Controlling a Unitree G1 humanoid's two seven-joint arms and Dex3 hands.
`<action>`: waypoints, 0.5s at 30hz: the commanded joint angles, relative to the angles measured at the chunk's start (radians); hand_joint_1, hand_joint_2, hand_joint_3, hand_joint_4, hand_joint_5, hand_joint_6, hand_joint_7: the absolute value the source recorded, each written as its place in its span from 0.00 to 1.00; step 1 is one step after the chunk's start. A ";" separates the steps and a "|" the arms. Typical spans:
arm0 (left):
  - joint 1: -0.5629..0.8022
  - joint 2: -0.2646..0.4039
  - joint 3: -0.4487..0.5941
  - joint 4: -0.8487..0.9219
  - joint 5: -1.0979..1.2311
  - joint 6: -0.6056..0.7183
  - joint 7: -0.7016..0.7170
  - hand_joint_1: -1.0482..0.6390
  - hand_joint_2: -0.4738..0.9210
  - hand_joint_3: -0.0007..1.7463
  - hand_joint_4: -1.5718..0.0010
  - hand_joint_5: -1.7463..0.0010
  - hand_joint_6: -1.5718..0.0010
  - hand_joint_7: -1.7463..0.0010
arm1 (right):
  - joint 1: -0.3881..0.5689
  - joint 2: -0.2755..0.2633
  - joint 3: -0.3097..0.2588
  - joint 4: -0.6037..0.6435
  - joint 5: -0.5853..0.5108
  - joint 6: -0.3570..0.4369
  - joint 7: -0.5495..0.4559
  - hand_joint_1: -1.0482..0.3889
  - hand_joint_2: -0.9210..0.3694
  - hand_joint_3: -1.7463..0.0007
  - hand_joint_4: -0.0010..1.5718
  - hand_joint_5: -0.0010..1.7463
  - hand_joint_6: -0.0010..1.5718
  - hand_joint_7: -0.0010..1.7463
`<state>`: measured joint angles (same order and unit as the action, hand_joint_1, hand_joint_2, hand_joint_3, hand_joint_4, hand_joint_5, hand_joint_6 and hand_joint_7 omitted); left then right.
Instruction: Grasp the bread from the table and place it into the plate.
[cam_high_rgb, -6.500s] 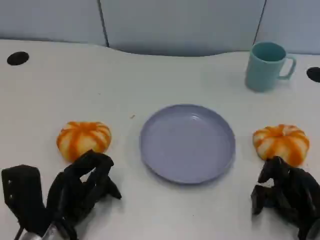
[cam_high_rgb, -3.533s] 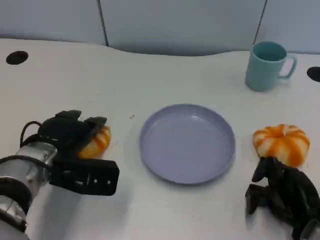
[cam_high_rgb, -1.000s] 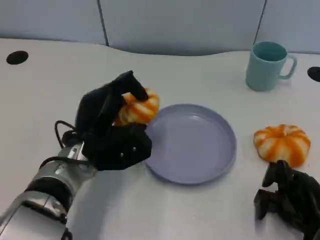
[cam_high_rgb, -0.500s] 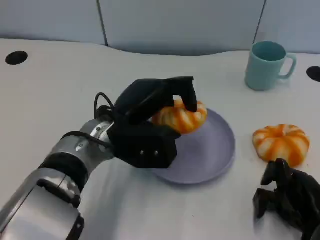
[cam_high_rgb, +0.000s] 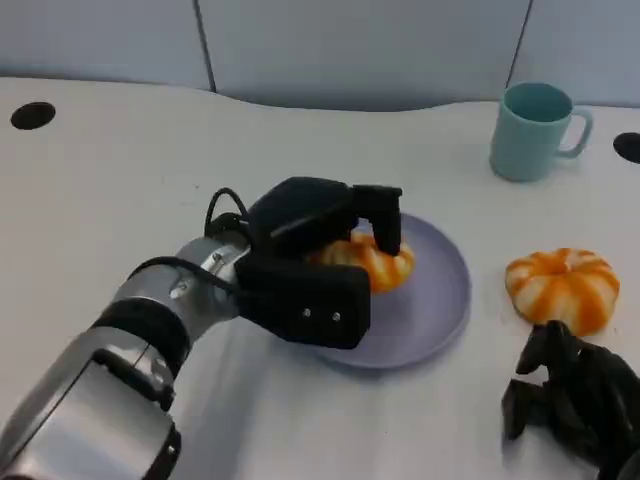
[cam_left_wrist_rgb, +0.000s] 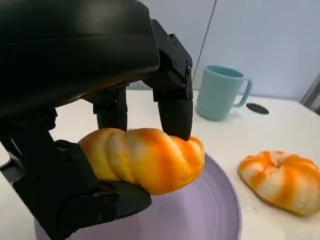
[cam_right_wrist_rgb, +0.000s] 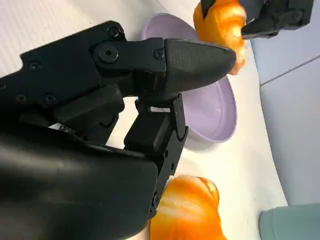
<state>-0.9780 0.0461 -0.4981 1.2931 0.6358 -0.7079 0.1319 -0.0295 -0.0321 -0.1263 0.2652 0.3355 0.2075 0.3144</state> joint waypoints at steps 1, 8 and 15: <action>-0.023 0.002 0.029 0.005 -0.042 0.013 -0.104 0.45 0.83 0.43 0.50 0.36 0.38 0.75 | 0.015 -0.002 0.001 0.032 -0.007 0.009 0.002 0.41 0.00 0.72 0.76 0.82 0.71 0.75; -0.015 0.008 0.033 -0.002 -0.049 0.038 -0.198 0.41 0.96 0.11 0.65 0.75 0.66 1.00 | 0.011 -0.003 0.001 0.036 -0.005 0.009 0.006 0.42 0.00 0.72 0.76 0.82 0.71 0.75; -0.034 0.027 -0.028 -0.007 0.025 0.049 -0.160 0.24 1.00 0.09 0.96 0.88 0.89 1.00 | 0.010 -0.003 0.001 0.037 -0.005 0.007 0.004 0.41 0.00 0.73 0.76 0.83 0.70 0.76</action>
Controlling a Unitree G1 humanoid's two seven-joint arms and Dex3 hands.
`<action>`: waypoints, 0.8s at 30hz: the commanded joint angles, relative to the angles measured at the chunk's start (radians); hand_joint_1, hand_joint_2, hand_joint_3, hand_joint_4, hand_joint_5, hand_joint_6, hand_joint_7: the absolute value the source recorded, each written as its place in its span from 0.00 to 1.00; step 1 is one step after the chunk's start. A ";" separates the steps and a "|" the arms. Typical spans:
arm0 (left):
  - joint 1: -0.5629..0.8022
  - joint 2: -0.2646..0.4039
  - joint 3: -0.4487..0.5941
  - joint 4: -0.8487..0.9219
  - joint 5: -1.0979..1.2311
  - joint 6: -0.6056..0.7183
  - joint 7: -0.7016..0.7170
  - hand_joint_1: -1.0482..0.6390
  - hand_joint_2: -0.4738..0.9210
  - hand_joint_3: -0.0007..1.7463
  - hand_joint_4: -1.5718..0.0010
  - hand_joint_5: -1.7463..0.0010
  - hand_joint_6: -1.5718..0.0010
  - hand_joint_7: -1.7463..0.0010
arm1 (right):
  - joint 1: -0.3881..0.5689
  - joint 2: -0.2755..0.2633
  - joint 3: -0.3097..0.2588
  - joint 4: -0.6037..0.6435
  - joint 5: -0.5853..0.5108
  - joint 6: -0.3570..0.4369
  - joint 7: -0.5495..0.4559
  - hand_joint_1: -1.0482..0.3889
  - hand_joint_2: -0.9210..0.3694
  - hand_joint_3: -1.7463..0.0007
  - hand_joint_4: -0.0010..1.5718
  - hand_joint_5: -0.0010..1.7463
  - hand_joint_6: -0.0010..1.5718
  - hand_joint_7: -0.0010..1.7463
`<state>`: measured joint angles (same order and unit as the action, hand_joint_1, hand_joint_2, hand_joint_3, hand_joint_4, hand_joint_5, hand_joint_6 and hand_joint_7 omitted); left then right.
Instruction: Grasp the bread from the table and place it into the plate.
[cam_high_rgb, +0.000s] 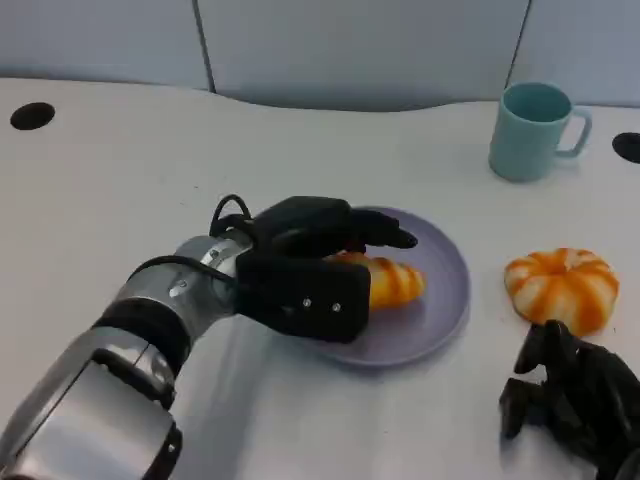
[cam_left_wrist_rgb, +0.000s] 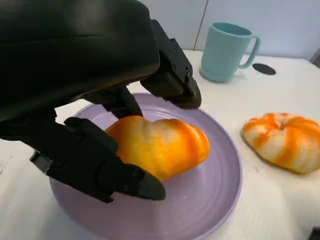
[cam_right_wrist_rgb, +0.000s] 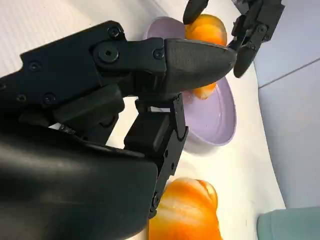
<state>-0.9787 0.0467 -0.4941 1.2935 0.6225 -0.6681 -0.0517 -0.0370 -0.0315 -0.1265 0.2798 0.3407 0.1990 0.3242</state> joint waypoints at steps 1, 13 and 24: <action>-0.035 0.030 -0.036 -0.008 0.044 0.008 0.028 0.22 1.00 0.11 0.98 0.87 0.90 1.00 | 0.019 -0.003 0.003 0.020 -0.013 0.015 -0.008 0.41 0.00 0.73 0.76 0.83 0.70 0.76; 0.029 0.079 0.020 -0.028 -0.017 -0.072 0.075 0.19 1.00 0.12 0.98 0.84 0.92 0.99 | 0.010 -0.003 -0.005 0.038 -0.001 0.004 0.007 0.41 0.00 0.72 0.74 0.84 0.68 0.78; 0.227 0.056 0.350 -0.117 -0.494 -0.140 -0.330 0.22 1.00 0.14 0.97 0.77 0.88 0.98 | 0.007 -0.006 0.001 0.047 -0.015 -0.006 0.006 0.41 0.00 0.72 0.76 0.83 0.70 0.77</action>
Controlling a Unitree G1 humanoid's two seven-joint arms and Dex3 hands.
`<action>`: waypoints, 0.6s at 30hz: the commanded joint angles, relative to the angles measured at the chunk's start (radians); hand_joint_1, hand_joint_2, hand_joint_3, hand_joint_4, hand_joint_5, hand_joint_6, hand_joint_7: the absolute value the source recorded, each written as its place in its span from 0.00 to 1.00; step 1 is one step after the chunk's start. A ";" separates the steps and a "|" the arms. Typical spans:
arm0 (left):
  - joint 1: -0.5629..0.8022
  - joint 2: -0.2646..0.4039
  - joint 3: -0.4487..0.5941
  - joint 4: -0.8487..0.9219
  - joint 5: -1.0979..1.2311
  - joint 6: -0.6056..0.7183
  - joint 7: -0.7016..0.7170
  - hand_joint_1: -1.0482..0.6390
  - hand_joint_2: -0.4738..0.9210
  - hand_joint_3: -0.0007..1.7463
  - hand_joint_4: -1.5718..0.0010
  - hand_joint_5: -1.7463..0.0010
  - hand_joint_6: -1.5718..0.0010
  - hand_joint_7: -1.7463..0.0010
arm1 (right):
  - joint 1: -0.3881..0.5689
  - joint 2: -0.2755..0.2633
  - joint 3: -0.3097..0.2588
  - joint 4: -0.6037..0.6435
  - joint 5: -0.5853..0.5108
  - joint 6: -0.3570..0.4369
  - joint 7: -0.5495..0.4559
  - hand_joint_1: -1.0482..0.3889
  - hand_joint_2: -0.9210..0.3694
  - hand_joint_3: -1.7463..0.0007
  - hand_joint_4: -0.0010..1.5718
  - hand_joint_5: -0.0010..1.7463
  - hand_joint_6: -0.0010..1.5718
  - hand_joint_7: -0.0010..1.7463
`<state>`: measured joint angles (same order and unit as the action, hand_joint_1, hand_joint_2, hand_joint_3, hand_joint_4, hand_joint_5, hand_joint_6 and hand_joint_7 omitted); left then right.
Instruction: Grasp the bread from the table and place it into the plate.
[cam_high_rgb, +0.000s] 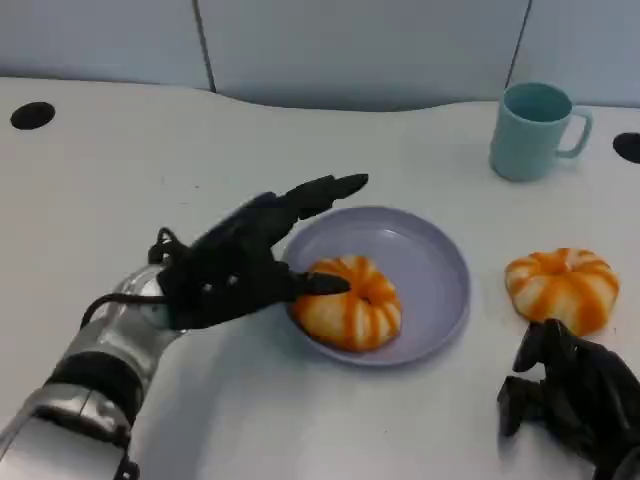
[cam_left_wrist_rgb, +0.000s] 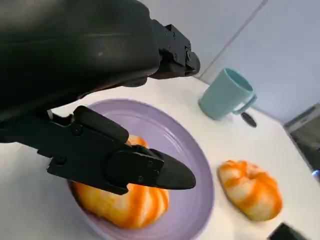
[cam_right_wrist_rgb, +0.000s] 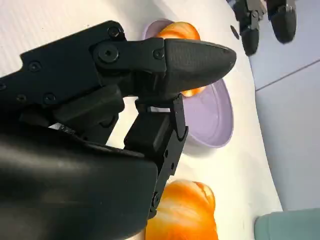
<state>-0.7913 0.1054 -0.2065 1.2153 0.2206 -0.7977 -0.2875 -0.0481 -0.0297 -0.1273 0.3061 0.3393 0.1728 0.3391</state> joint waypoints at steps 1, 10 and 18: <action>0.042 -0.003 0.067 -0.044 -0.097 -0.007 -0.106 0.22 1.00 0.14 0.97 0.77 0.88 0.98 | 0.018 -0.008 0.002 0.021 -0.014 0.020 -0.009 0.41 0.00 0.72 0.76 0.83 0.70 0.77; 0.384 -0.163 0.344 -0.380 -0.600 0.234 -0.263 0.26 1.00 0.13 0.72 0.50 0.62 0.93 | 0.005 -0.002 0.005 0.047 -0.023 -0.011 -0.003 0.42 0.00 0.71 0.77 0.83 0.71 0.76; 0.632 -0.215 0.371 -0.728 -0.715 0.560 -0.192 0.22 1.00 0.15 0.62 0.30 0.57 0.71 | -0.004 0.008 0.004 0.054 -0.027 -0.012 -0.011 0.42 0.00 0.72 0.77 0.81 0.71 0.75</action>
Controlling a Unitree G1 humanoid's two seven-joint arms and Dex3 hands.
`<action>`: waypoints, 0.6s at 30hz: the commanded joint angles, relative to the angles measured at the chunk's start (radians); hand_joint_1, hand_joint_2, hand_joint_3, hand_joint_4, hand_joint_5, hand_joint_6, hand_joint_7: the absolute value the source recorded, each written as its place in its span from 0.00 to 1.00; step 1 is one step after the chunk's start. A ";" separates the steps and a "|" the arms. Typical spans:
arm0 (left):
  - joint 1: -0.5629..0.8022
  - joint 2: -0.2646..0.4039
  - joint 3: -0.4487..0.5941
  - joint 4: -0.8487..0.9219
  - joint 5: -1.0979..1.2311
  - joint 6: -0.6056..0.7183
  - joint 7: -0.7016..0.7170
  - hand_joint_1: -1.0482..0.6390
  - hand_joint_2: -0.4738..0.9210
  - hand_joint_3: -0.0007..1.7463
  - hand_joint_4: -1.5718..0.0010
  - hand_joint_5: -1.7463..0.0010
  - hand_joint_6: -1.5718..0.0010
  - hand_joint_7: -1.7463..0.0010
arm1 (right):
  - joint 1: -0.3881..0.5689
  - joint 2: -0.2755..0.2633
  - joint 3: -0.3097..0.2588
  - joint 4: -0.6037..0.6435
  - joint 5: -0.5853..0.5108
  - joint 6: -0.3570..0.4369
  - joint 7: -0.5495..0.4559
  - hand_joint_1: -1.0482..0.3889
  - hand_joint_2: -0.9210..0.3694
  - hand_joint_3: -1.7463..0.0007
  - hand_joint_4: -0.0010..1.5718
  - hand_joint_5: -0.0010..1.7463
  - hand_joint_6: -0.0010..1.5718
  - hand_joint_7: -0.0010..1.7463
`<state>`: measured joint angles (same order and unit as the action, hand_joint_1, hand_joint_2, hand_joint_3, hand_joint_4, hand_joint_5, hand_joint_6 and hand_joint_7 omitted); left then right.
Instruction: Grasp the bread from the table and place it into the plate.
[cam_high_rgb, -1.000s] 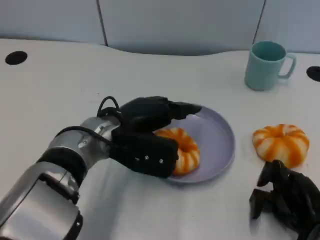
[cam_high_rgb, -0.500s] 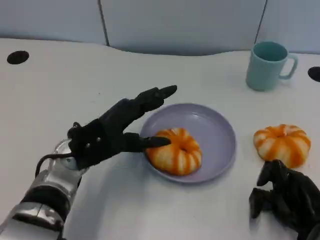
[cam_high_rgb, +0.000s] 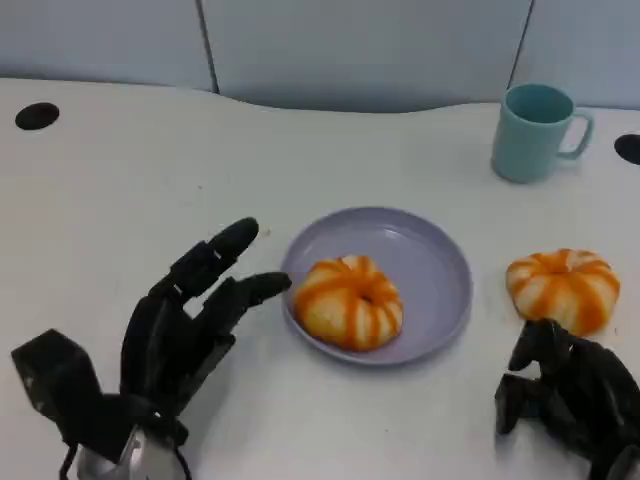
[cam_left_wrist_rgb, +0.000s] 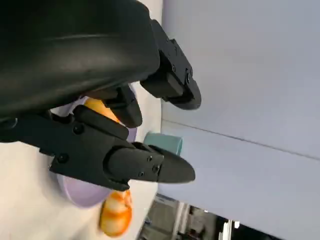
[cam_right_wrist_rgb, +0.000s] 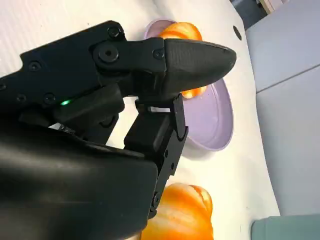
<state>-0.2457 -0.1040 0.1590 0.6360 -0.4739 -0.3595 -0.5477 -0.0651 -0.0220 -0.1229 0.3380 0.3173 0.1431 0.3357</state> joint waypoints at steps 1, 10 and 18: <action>0.101 -0.005 0.004 -0.179 -0.017 0.147 0.082 0.21 1.00 0.16 0.60 0.26 0.60 0.61 | 0.014 0.001 0.000 0.020 -0.006 0.019 -0.009 0.42 0.00 0.72 0.77 0.81 0.71 0.76; 0.143 0.037 0.011 -0.221 0.038 0.252 0.135 0.25 1.00 0.19 0.48 0.02 0.61 0.13 | 0.020 -0.005 0.007 0.014 -0.019 0.003 0.002 0.41 0.00 0.71 0.75 0.83 0.69 0.78; 0.135 0.029 0.007 -0.163 0.104 0.216 0.178 0.26 1.00 0.17 0.39 0.00 0.57 0.00 | 0.028 -0.015 -0.001 0.020 -0.030 0.000 -0.003 0.42 0.00 0.71 0.75 0.84 0.67 0.80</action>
<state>-0.1075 -0.0789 0.1610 0.4361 -0.4042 -0.1158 -0.4070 -0.0599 -0.0166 -0.1154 0.3265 0.2930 0.1410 0.3272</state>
